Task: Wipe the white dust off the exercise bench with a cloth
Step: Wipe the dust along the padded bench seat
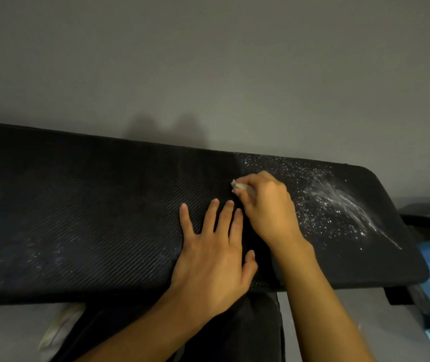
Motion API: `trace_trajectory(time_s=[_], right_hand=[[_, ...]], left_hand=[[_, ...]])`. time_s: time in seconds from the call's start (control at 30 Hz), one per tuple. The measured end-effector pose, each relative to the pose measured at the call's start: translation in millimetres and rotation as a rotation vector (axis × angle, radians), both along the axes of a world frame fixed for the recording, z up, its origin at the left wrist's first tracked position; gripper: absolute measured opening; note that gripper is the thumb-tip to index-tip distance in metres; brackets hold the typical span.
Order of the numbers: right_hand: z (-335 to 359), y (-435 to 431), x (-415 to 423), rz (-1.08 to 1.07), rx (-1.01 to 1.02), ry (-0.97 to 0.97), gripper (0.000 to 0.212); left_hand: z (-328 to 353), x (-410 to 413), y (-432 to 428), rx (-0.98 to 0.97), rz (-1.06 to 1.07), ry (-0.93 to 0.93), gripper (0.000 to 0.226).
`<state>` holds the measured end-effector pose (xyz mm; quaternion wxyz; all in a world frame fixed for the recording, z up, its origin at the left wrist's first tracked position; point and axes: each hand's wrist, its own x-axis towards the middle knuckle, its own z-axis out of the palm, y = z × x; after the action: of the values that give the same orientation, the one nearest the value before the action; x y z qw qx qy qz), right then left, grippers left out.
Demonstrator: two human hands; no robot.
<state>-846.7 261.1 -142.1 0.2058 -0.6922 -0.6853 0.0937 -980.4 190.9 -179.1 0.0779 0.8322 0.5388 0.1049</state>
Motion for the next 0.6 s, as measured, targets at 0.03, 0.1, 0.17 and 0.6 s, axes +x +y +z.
trace_trajectory(time_s=[0.03, 0.1, 0.17, 0.6], right_hand=[[1, -5, 2, -0.022, -0.001, 0.011, 0.019], [1, 4, 9, -0.101, -0.001, -0.029, 0.021], [1, 29, 10, -0.187, 0.003, -0.072, 0.026], [5, 68, 6, -0.196, -0.043, -0.158, 0.024]], left_hand=[[0, 0, 0, 0.0, 0.004, 0.001, 0.075], [0, 0, 0, 0.0, 0.008, 0.006, 0.075], [0, 0, 0, 0.001, 0.002, 0.008, 0.075], [1, 0, -1, -0.009, 0.002, 0.012, 0.075]])
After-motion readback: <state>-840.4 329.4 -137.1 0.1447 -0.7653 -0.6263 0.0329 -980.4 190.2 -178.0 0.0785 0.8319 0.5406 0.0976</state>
